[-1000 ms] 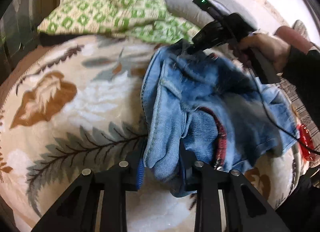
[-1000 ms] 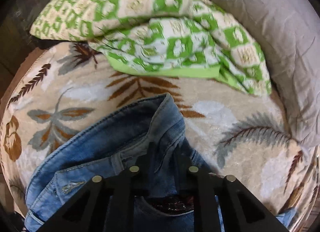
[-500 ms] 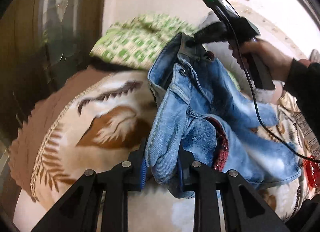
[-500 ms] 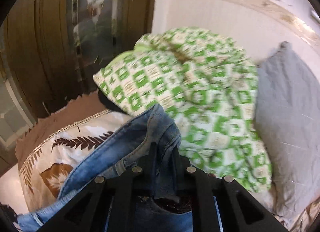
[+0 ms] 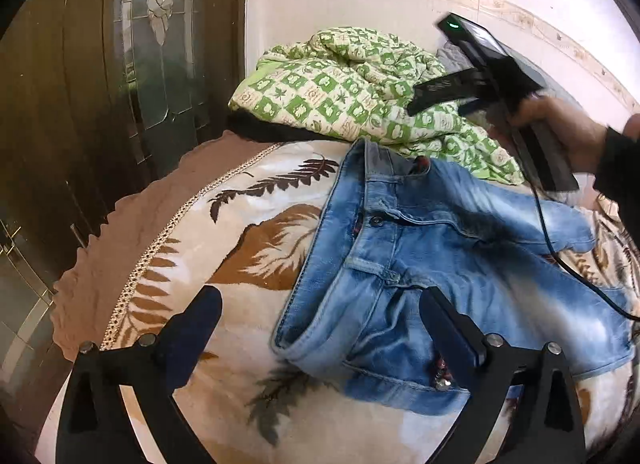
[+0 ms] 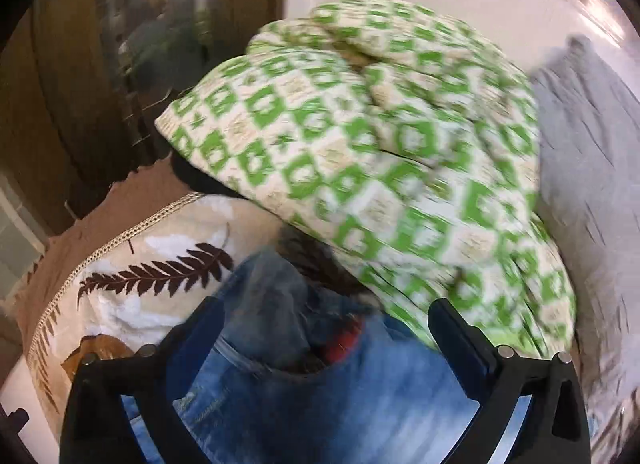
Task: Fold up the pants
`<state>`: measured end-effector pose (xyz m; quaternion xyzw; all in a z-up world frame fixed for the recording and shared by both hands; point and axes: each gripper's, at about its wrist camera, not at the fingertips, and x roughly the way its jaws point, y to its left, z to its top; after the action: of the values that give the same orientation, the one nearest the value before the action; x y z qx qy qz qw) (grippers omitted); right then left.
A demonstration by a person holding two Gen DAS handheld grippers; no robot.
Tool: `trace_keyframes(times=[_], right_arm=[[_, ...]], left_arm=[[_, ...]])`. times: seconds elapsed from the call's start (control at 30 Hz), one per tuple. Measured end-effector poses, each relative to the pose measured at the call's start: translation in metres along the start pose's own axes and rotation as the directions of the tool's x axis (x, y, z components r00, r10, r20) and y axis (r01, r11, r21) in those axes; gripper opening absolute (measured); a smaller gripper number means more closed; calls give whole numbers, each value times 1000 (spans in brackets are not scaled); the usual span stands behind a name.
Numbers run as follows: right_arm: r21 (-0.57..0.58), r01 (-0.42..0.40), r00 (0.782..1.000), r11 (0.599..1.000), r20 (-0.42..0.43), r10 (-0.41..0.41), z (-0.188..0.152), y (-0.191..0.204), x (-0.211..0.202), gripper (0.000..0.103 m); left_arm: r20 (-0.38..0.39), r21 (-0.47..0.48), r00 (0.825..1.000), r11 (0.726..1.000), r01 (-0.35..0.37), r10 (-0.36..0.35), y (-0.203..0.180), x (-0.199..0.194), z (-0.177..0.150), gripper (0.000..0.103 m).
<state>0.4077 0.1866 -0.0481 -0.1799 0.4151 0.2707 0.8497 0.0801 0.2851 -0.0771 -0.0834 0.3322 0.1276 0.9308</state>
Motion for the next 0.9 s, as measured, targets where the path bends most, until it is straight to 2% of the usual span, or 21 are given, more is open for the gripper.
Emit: trace_keyframes(times=[0.1,0.2,0.3,0.4,0.47,0.57,0.7,0.8,0.9], right_arm=[[52,8,1000,999,13,-9,-17,-27,-28,103],[97,20,999,995,33,-23,-49,-57,-67,103],[154,47,998,987,42,-54,-100,-96,-116,103],[207,104,993,973,38,-114,-164,-138,-169,103],[245,147,987,958,24,-158,-208,-163,-201,103],[333,186,981,924,-15,-192,-278,-200,-242,103],[477,197,979,857,-52,-196,-379,-227,-285,103],[532,198,980,823,-80,-184,-439,-225,-299,103],[560,177,984,809,-82,-159,-470,-214,-303,103]], left_arm=[[10,53,1000,999,-2,1,-14,-14,4,99],[2,95,999,995,43,-44,-42,-22,6,102],[-12,142,993,983,117,-117,-78,-29,8,102],[-28,187,982,964,188,-186,-119,-34,7,102],[-62,219,965,940,261,-254,-156,-33,6,102],[-120,267,931,892,366,-346,-209,-27,-1,102],[-216,316,871,813,489,-441,-270,-18,-10,102],[-248,375,856,770,516,-453,-299,-12,-8,102],[-271,399,847,747,532,-458,-313,1,4,102]])
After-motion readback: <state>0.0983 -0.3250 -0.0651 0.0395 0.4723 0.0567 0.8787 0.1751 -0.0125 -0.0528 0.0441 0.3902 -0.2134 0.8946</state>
